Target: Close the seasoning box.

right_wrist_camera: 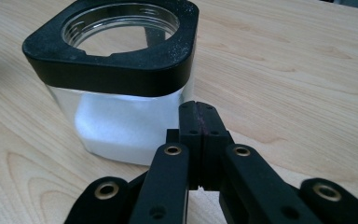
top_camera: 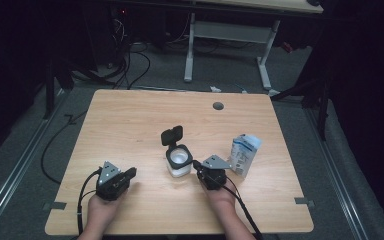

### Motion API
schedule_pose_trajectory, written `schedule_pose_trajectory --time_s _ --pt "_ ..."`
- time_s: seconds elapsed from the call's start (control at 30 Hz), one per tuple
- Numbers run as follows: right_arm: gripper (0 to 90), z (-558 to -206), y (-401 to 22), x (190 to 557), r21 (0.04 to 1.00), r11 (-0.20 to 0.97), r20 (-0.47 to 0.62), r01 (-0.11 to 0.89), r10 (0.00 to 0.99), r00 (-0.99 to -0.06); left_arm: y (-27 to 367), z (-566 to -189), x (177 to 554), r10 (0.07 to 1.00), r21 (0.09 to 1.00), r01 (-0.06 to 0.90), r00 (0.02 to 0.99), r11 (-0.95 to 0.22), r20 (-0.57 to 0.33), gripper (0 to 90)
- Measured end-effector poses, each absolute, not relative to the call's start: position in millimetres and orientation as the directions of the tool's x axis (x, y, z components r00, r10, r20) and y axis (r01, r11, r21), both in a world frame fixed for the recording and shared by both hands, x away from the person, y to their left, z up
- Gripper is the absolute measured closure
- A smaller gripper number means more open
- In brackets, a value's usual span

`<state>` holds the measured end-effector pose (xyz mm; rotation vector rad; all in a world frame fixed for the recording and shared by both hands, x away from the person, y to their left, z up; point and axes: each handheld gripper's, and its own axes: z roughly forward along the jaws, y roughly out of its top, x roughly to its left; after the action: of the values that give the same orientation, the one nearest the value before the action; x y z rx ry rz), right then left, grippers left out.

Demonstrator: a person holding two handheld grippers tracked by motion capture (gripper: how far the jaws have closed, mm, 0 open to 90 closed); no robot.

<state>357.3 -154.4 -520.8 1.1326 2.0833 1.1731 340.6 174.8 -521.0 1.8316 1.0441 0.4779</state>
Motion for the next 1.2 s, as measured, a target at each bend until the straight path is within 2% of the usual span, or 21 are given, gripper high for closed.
schedule_pose_trajectory --time_s 0.43,0.7,1.2 --pt "89.7 -519 -152 344 0.861 0.311 -0.038 0.403 0.829 -0.558 138 -505 392 0.81 0.87 0.446 0.578 -0.21 -0.101 89.0" --pt "89.8 -519 -159 339 0.859 0.312 -0.036 0.406 0.827 -0.561 116 -487 417 0.803 0.886 0.429 0.583 -0.175 -0.123 90.0" --pt "89.8 -519 -158 344 0.868 0.289 -0.018 0.404 0.831 -0.555 99 -468 420 0.791 0.91 0.391 0.597 -0.14 -0.135 90.0"
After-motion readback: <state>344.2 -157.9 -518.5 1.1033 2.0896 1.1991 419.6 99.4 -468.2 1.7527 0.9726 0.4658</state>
